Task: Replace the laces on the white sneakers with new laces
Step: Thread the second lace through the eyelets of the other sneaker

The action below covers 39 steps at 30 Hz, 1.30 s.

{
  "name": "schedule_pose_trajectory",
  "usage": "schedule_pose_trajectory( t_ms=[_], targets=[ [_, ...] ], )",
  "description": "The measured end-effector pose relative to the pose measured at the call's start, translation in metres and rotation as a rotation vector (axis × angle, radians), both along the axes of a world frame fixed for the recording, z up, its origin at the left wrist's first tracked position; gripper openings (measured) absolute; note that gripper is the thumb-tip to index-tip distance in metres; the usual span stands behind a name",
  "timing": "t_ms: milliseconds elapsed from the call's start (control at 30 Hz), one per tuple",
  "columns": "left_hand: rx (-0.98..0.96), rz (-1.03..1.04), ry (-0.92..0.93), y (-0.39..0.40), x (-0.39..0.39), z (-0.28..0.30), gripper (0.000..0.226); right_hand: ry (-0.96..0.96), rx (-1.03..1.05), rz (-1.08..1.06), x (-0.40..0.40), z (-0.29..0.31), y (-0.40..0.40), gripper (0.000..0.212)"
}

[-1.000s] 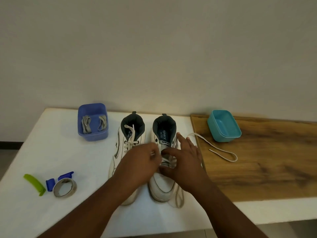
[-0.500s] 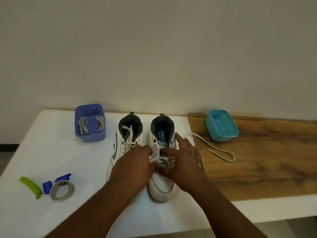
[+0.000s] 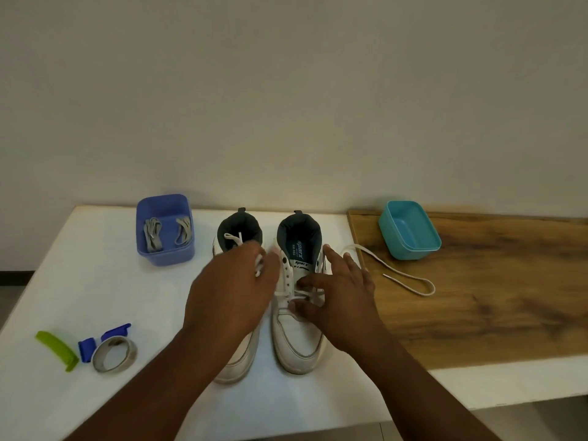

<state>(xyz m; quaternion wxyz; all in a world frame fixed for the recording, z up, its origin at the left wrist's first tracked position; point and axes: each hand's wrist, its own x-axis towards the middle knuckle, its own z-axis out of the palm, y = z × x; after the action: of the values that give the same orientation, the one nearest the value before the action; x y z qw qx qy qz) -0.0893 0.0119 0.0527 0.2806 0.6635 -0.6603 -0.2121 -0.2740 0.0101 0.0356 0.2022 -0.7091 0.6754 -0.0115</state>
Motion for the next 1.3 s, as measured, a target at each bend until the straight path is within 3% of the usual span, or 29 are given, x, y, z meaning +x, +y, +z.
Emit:
schedule_pose_trajectory(
  t_ms=[67,133,300,567,733,967,1033,1133,1200,1300],
  targets=[
    [0.229,-0.075,-0.025,-0.002,0.0,-0.012,0.053,0.013,0.002,-0.009,0.001,0.002,0.0,0.051],
    [0.225,-0.119,0.032,-0.003,0.0,-0.016,0.055,0.021,0.013,-0.01,0.002,0.003,0.0,0.053],
    [-0.316,0.093,0.449,-0.004,0.001,0.024,0.032,-0.012,0.004,-0.001,0.001,0.003,0.002,0.054],
    [-0.608,0.289,0.738,0.003,0.004,0.038,0.025,-0.03,0.013,-0.021,0.0,0.004,0.004,0.059],
    [-0.79,0.32,0.824,0.009,0.008,0.055,0.024,-0.028,0.024,-0.061,-0.001,0.004,0.005,0.061],
    [-0.764,0.31,0.762,0.007,0.014,0.051,0.021,-0.076,0.036,-0.074,-0.001,0.006,0.008,0.056],
    [-0.594,0.122,0.507,0.005,0.013,0.044,0.018,-0.075,0.039,-0.076,0.0,0.009,0.008,0.055],
    [-0.155,-0.12,0.043,0.005,0.002,0.011,0.02,-0.086,0.069,-0.048,0.001,0.01,0.009,0.058],
    [-0.066,-0.139,0.06,0.005,-0.003,-0.003,0.021,-0.19,0.075,-0.065,-0.003,0.01,0.01,0.056],
    [-0.058,-0.115,0.161,0.0,-0.004,-0.003,0.026,-0.469,-0.016,-0.223,-0.013,0.007,0.008,0.033]
  ],
)
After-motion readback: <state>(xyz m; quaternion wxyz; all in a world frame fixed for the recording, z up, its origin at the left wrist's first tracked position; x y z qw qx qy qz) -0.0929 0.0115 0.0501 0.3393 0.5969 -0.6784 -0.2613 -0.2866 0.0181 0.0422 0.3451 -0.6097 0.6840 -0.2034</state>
